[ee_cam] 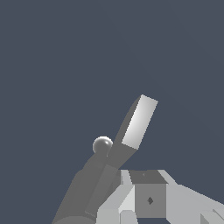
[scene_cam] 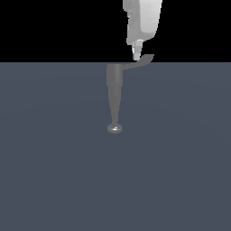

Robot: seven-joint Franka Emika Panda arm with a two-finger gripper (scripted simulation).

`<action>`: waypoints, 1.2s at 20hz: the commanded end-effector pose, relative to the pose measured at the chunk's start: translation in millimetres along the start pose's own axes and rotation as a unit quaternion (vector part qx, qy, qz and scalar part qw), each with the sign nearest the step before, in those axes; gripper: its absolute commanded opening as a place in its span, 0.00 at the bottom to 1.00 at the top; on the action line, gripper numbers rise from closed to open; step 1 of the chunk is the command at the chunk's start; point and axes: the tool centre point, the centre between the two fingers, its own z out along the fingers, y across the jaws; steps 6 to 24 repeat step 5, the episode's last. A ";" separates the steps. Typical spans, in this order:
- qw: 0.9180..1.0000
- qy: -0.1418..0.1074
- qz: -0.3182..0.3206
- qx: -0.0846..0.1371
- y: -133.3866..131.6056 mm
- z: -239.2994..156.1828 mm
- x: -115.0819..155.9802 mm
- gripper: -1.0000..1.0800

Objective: Turn on the faucet by rotating a designated handle.

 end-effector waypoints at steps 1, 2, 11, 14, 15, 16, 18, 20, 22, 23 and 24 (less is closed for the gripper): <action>1.000 0.002 0.020 -0.002 -2.3 3.0 30.3 0.00; 1.000 0.002 0.021 -0.002 -4.5 3.1 33.6 0.00; 1.000 0.002 0.022 -0.002 -9.0 3.3 40.0 0.00; 1.000 0.002 0.022 -0.002 -9.0 3.3 40.0 0.00; 1.000 0.002 0.022 -0.002 -9.0 3.3 40.0 0.00; 1.000 0.002 0.022 -0.002 -9.0 3.3 40.0 0.00; 1.000 0.002 0.022 -0.002 -9.0 3.3 40.0 0.00; 1.000 0.002 0.022 -0.002 -9.0 3.3 40.0 0.00; 1.000 0.002 0.022 -0.002 -9.0 3.3 40.0 0.00; 1.000 0.002 0.022 -0.002 -9.0 3.3 40.0 0.00; 1.000 0.002 0.022 -0.002 -9.0 3.3 40.0 0.00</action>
